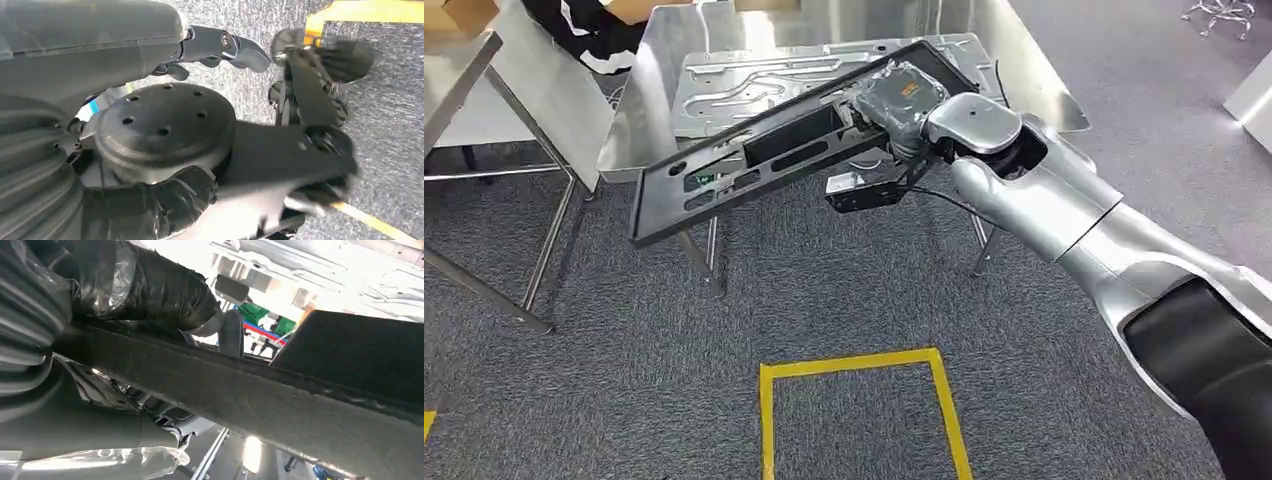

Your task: Take the parts from the cabinet and place them on the table.

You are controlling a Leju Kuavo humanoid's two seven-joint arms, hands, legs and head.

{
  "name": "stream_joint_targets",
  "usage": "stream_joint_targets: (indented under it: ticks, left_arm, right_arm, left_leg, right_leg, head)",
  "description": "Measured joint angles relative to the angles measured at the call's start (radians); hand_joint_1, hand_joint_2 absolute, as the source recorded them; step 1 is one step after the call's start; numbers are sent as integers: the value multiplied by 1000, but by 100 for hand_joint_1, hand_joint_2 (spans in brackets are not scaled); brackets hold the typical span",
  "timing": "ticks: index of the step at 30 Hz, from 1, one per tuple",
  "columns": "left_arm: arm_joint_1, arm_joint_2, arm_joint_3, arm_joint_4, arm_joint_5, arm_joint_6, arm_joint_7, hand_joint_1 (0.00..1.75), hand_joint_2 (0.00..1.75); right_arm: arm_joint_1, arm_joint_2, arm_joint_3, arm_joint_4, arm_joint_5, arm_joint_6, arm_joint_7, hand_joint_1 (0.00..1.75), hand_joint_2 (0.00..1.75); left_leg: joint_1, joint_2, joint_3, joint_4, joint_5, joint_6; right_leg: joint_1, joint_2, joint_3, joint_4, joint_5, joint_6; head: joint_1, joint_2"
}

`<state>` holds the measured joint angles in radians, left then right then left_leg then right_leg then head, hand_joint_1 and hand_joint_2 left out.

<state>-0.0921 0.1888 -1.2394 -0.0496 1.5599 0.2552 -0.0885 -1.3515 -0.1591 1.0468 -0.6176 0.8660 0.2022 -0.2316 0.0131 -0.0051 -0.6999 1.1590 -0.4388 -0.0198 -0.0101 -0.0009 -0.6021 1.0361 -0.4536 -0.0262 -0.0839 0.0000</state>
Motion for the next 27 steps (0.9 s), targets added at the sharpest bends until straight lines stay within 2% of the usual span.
stream_joint_targets:
  ticks: [1, 2, 3, 5, 6, 7, 8, 9, 10, 11, 12, 13, 14, 16, 17, 18, 19, 21, 22, 23, 24, 25, 27]
  left_arm:
    - [0, 1, 0, 0, 0, 0, -1, 0, 175]
    - [-1, 1, 0, 0, 0, 0, -2, 0, 175]
    - [-3, 1, -1, 0, 0, 0, -3, 0, 175]
    - [-1, 2, -2, 0, 0, 0, -3, 0, 175]
    - [-1, 5, -2, 0, 0, 0, -3, 0, 175]
    - [0, 5, -2, 0, 0, 0, -3, 0, 175]
    - [0, 5, -2, 0, -1, 0, -3, 0, 175]
    - [-1, 5, -2, 0, 0, 0, -4, 0, 175]
    - [-2, 5, -2, 0, 0, 0, -4, 0, 175]
    - [-2, 5, -3, 0, -1, 0, -4, 0, 175]
    - [-2, 5, -3, 0, -1, 0, -4, 0, 175]
    - [-3, 5, -3, 0, -1, -1, -4, 0, 175]
    - [-2, 5, -3, 0, -1, -1, -4, 0, 175]
    - [0, 5, -4, 0, -1, -1, -3, 0, 175]
    - [0, 4, -4, 0, -1, -2, -3, 0, 175]
    - [-2, 4, -4, 0, -1, -2, -3, 0, 175]
    - [-3, 4, -4, 0, -1, -3, -3, 0, 175]
    - [-3, 3, -5, 0, -2, -5, -5, 0, 175]
    - [-2, 6, -6, 0, -3, -6, -8, 0, 175]
    - [0, 5, -6, 0, -3, -6, -9, 0, 175]
    - [0, 5, -6, 0, -2, -6, -11, 0, 175]
    - [-1, 5, -6, 0, 0, -6, -13, 0, 175]
    - [-2, 5, -7, 0, 1, -6, -13, 0, 175]
  right_arm:
    - [-3, 0, 0, 0, 0, 0, 0, 175, 175]
    - [-6, 0, 0, 0, 0, 0, 0, 175, 175]
    - [-10, 0, 0, 0, 0, 1, 0, 175, 175]
    - [-8, 0, 2, 0, 0, 2, 0, 175, 175]
    - [-8, 0, 3, 0, 0, 2, 0, 175, 175]
    - [-8, 0, 3, -1, 0, 2, 0, 175, 175]
    - [-9, 0, 3, -1, 0, 2, 0, 175, 175]
    - [-11, 0, 3, -1, 0, 2, 0, 175, 175]
    - [-10, -2, 3, -1, 0, 2, 0, 175, 175]
    - [-6, -2, 4, -1, 0, 2, 0, 175, 175]
    - [-3, -2, 5, -1, -1, 2, 0, 175, 175]
    - [2, -2, 6, -1, -1, 2, 0, 175, 175]
    - [3, -2, 8, 0, -1, 2, 0, 175, 175]
    - [0, -2, 8, -1, -1, 2, 0, 175, 175]
    - [-1, -2, 8, 0, -1, 2, 0, 175, 175]
    - [-5, -1, 9, -1, -1, 2, 0, 175, 175]
    - [-4, -1, 9, -1, -1, 2, 0, 175, 175]
    - [-4, -1, 10, 0, -1, 1, 0, 175, 175]
    - [-5, -2, 10, -1, -1, -1, 0, 175, 175]
    - [-6, -2, 10, -1, -1, -2, 1, 175, 175]
    - [-10, -2, 10, -1, -1, -3, 3, 175, 175]
    - [-10, -2, 10, -1, -1, -5, 4, 175, 175]
    - [-8, -2, 10, -1, -3, -5, 4, 175, 175]
  left_leg:
    - [0, 2, 53, -107, 43, 5]
    - [-6, 2, 66, -127, 29, 7]
    - [-12, 0, 71, -139, 23, 15]
    - [-16, -1, 72, -140, 21, 22]
    - [-17, -1, 73, -145, 23, 28]
    - [-8, 2, 88, -161, 30, 39]
    - [-11, 2, 94, -166, 27, 47]
    - [-12, 3, 97, -166, 25, 54]
    - [-14, 3, 99, -165, 22, 58]
    - [-16, 3, 102, -165, 17, 62]
    - [-16, 3, 103, -163, 15, 63]
    - [-16, 1, 109, -162, 9, 62]
    - [-16, -1, 116, -159, 2, 60]
    - [-16, -4, 130, -149, -15, 54]
    - [-19, -5, 130, -145, -23, 49]
    - [-21, -7, 125, -138, -29, 43]
    - [-20, -6, 124, -140, -29, 41]
    - [-18, -6, 129, -146, -32, 30]
    - [-18, -6, 131, -145, -41, 24]
    - [-16, -2, 130, -122, -52, 18]
    - [-14, -1, 104, -67, -77, 12]
    - [-10, -1, 55, 20, -108, 6]
    - [-4, -1, -34, 154, -140, 0]
  right_leg:
    - [-1, 0, 5, 0, -4, 4]
    - [3, 1, 4, 1, -7, 9]
    - [3, 1, 1, 1, -8, 14]
    - [-2, 0, 4, -5, -8, 23]
    - [-2, 0, 5, -6, -9, 29]
    - [-5, 0, 2, 5, -19, 35]
    - [-2, 1, -13, 41, -40, 34]
    - [-3, 3, -48, 110, -73, 33]
    - [-2, 3, -85, 179, -100, 33]
    - [-3, 3, -141, 270, -128, 35]
    - [-3, 2, -164, 302, -129, 36]
    - [-3, 2, -171, 295, -104, 36]
    - [-4, 2, -152, 239, -57, 35]
    - [-3, 2, -80, 74, 42, 28]
    - [1, 4, -57, 34, 38, 22]
    - [4, 4, -50, 12, 34, 21]
    - [2, 5, -51, 14, 34, 19]
    - [7, 6, -48, 11, 29, 10]
    - [-2, 6, -34, -1, 31, 4]
    - [-1, 6, -23, -7, 27, -1]
    - [-2, 4, -16, -8, 24, -7]
    - [-2, 4, -10, -8, 19, -9]
    - [-1, 5, 1, -8, 7, -9]
  head:
    - [0, 0]
    - [0, 0]
    - [0, 0]
    - [0, 0]
    - [0, 0]
    - [0, 0]
    - [2, 0]
    - [3, 0]
    - [3, 0]
    - [3, 0]
    - [3, 0]
    - [3, 0]
    - [3, 0]
    - [3, 0]
    - [3, 0]
    - [3, 0]
    - [2, 0]
    - [2, 0]
    - [2, 0]
    - [2, 0]
    - [0, 0]
    - [1, 0]
    - [1, 0]
